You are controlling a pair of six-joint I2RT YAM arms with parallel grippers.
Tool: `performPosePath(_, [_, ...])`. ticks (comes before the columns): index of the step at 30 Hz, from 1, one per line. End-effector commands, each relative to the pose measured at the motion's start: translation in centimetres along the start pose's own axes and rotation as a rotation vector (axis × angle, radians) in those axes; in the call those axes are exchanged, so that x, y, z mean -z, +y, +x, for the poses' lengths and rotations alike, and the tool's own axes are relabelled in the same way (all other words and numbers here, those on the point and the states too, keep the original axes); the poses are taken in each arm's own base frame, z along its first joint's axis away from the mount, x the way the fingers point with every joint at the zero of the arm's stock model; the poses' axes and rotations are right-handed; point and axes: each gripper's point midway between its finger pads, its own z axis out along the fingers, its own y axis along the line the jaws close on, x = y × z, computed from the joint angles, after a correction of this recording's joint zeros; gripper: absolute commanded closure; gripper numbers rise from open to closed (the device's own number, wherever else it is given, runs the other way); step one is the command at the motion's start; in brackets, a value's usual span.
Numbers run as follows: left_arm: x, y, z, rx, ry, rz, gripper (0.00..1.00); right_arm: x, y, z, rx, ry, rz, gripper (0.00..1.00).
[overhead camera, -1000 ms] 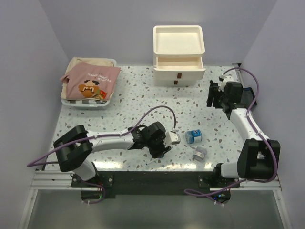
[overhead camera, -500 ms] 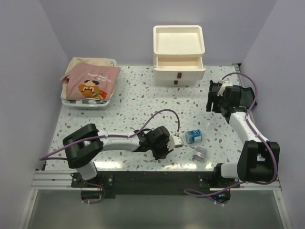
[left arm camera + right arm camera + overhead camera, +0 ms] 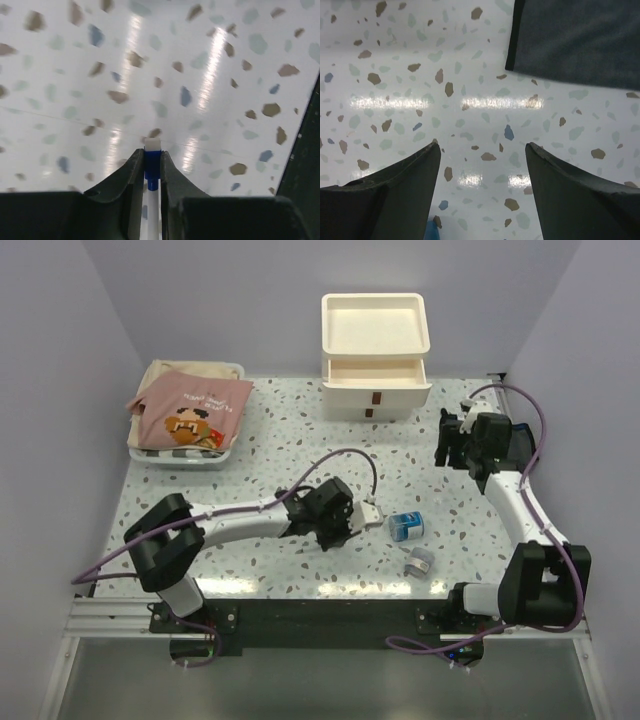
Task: Sort the stationery into containers
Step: Pick up the pen from the corner of the board, then place the pen in the storage box.
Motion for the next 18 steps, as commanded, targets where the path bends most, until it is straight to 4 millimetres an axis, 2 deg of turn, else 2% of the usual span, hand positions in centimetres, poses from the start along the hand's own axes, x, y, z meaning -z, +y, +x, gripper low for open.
performPosePath(1, [7.1,6.4,-8.9,-0.262,-0.191,-0.173,1.00,1.5,0.7,-5.8,0.014,-0.128,-0.031,0.28])
performPosePath(6, [11.5,11.8,-15.5,-0.543,-0.280,-0.429,1.00,1.7,0.4,-8.1,0.007,-0.185,-0.009,0.28])
performPosePath(7, [12.8,13.2,-17.3,-0.585,-0.320,-0.533,1.00,1.7,0.3,-8.3,0.007,-0.190,-0.004,0.28])
performPosePath(9, [14.1,15.0,-19.1,-0.693,-0.335,-0.652,1.00,1.6,0.2,-8.6,0.011,-0.193,-0.001,0.28])
performPosePath(10, [15.9,16.3,-21.2,-0.720,-0.396,-0.760,1.00,1.7,0.2,-9.0,0.016,-0.198,-0.002,0.28])
performPosePath(12, [17.2,17.9,-23.0,-0.811,-0.406,-0.875,1.00,1.4,0.3,-9.1,0.015,-0.191,-0.010,0.28])
performPosePath(13, [19.0,19.1,-24.5,-0.826,-0.448,-0.965,1.00,1.1,0.4,-9.2,0.009,-0.188,-0.012,0.28])
performPosePath(18, [21.5,23.3,-29.0,-0.927,-0.467,-1.153,1.00,0.3,0.8,-10.5,-0.018,-0.198,-0.035,0.28])
